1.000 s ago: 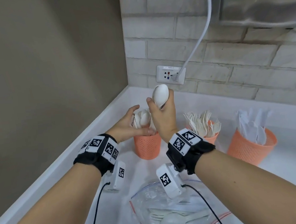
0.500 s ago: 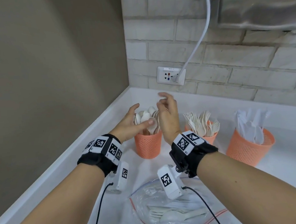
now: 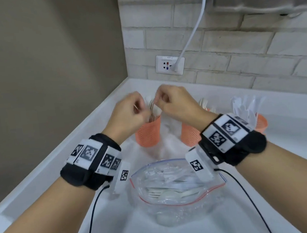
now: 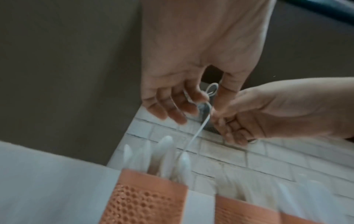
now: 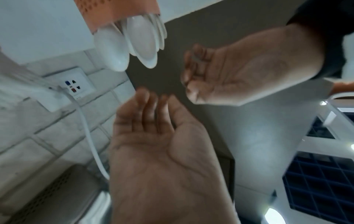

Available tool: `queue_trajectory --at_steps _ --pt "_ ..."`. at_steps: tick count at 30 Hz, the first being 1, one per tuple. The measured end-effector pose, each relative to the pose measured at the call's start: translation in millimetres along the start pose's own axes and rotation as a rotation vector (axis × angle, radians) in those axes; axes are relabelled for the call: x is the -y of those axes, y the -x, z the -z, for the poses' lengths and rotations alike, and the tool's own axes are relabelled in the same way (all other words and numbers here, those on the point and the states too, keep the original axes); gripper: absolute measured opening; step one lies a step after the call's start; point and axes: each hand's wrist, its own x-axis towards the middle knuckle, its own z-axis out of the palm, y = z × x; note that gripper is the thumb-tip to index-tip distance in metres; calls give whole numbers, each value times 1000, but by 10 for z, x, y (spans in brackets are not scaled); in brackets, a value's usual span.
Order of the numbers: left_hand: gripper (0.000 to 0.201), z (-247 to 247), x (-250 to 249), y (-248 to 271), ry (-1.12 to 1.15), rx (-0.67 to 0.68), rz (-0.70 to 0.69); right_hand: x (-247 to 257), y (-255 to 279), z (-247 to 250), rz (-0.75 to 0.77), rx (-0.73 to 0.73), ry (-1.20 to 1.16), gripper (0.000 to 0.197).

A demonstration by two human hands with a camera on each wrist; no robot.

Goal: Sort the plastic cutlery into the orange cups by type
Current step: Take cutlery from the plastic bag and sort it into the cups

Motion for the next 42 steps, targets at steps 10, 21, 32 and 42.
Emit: queue_trajectory --at_steps 10,21,32,42 --pt "32 -209 144 851 -535 886 273 -266 1249 -250 -30 953 361 65" --pt "70 -207 34 889 -15 535 277 -337 1445 -456 22 763 433 76" --pt "62 -73 33 943 -33 462 266 -425 1402 -400 11 681 389 46" --pt "41 -188 107 881 -391 604 260 -639 1351 -21 -157 578 -160 42"
